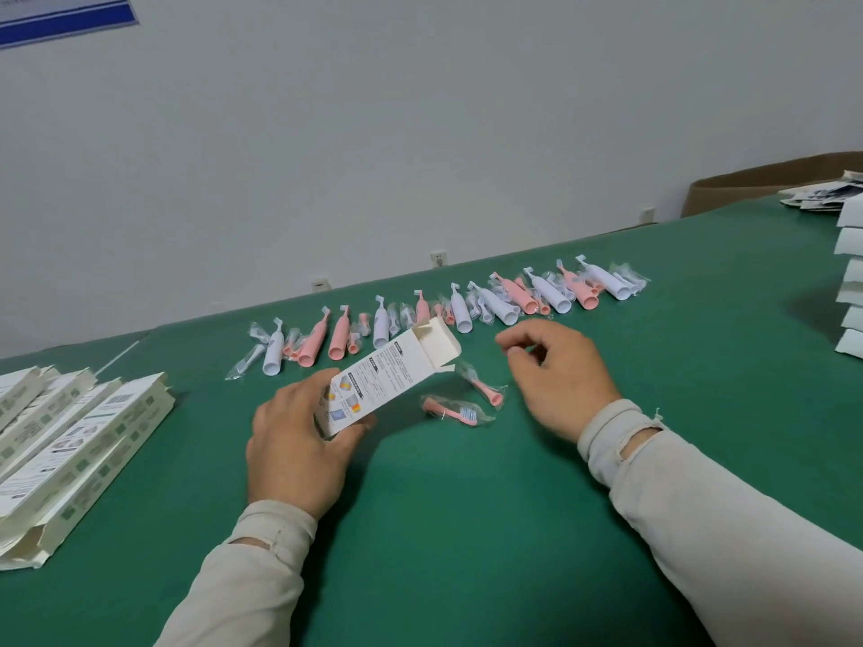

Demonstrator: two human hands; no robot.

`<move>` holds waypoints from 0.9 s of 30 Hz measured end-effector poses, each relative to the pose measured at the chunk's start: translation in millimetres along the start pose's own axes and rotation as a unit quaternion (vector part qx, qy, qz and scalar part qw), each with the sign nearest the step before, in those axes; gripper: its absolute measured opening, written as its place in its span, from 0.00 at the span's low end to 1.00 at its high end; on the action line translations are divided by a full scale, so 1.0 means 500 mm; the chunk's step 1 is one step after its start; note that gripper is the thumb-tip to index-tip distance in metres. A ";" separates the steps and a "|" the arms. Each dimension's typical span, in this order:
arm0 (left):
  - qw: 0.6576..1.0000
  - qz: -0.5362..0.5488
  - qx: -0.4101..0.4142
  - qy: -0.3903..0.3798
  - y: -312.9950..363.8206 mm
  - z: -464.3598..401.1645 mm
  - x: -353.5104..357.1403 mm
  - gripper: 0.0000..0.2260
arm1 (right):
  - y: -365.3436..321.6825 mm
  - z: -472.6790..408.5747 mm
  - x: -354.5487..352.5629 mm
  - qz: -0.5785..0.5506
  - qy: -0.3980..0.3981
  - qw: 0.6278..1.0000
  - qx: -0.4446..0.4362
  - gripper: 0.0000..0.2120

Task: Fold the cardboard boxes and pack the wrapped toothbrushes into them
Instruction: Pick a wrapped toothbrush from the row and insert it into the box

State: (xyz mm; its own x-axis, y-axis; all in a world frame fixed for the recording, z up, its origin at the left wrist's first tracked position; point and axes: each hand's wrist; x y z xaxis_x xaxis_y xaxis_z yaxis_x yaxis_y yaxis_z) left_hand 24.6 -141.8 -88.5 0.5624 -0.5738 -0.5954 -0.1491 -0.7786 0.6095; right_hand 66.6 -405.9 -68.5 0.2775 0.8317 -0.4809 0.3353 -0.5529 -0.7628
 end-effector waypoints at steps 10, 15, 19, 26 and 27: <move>0.999 -0.008 -0.026 0.023 0.007 0.001 -0.003 0.24 | -0.076 0.026 0.063 0.408 -0.228 0.878 -0.104 0.09; 0.999 -0.010 -0.027 0.028 0.005 -0.002 -0.005 0.24 | -0.074 0.028 0.047 0.389 -0.284 0.875 -0.047 0.06; 0.999 -0.014 -0.031 0.028 0.009 0.001 -0.003 0.24 | -0.071 0.025 0.021 0.367 -0.304 0.879 0.026 0.08; 0.998 -0.042 -0.044 0.019 0.009 0.001 -0.005 0.23 | -0.078 0.023 -0.036 0.234 -0.071 0.969 -0.027 0.07; 0.998 -0.049 -0.047 0.012 0.011 0.001 -0.004 0.23 | -0.078 0.023 -0.038 0.213 -0.048 0.975 -0.045 0.07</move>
State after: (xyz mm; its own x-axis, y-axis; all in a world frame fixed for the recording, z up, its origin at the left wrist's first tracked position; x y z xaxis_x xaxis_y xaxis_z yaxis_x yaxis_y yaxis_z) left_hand 22.0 -145.0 -84.3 0.5899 -0.4884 -0.6430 -0.0162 -0.8034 0.5953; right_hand 37.9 -399.7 -34.4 0.3250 0.5245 -0.7870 0.2869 -0.8476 -0.4464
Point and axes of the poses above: each hand's wrist, its own z-axis away from the middle knuckle, its own x-axis out of the palm, y = z × x, and after that the axes turned 8 degrees about z, right-handed
